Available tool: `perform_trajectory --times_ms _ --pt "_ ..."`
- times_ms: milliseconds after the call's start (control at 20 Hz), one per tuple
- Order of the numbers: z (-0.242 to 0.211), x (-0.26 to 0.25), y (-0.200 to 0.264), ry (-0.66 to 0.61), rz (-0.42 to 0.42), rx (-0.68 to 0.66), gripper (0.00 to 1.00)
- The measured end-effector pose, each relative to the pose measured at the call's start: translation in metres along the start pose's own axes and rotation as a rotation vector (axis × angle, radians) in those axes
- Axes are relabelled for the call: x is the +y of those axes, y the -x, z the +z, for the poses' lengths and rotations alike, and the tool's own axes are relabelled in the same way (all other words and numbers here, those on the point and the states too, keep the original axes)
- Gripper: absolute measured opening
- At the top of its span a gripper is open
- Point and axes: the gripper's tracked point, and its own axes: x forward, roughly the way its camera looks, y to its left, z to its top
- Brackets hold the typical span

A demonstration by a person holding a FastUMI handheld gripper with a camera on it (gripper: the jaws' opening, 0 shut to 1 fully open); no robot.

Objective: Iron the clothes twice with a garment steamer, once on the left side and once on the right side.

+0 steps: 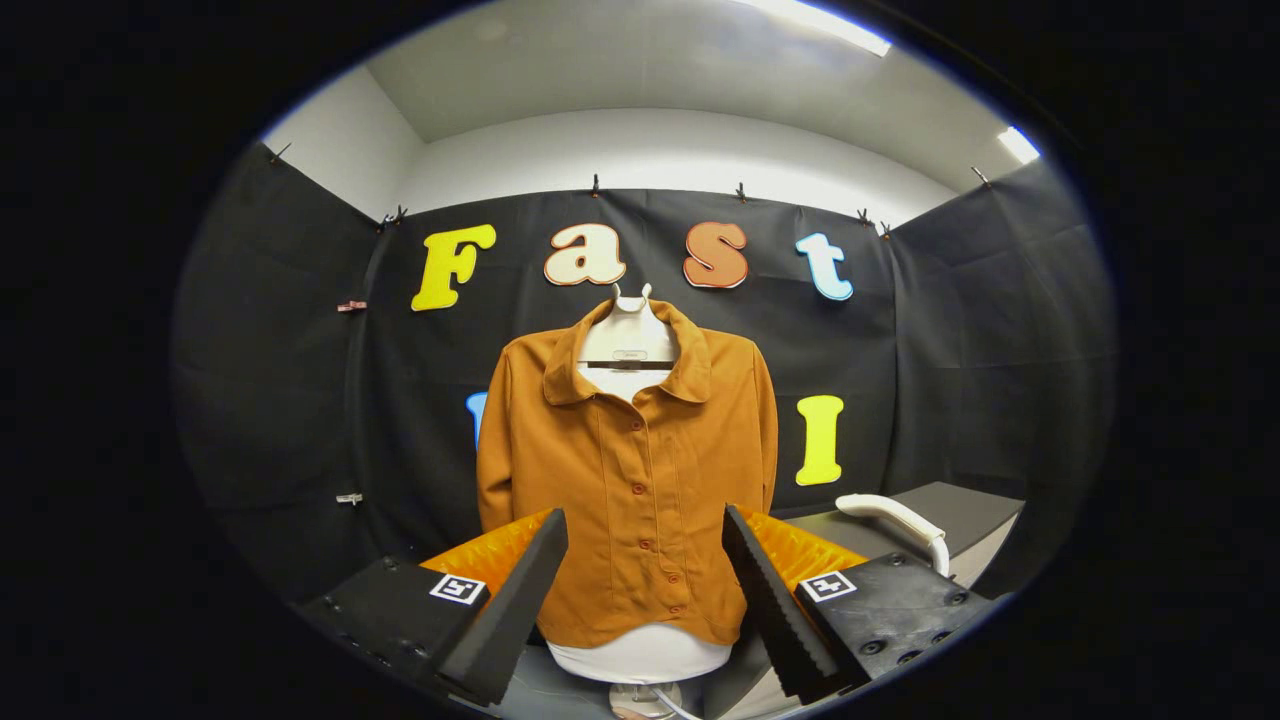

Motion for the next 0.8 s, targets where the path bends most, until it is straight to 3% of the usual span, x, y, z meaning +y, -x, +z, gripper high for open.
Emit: perform_trajectory --times_ms 500,800 --pt "-0.013 0.009 -0.006 -0.002 -0.104 0.028 0.98" --pt "-0.016 -0.013 -0.016 0.002 -0.164 0.038 0.98"
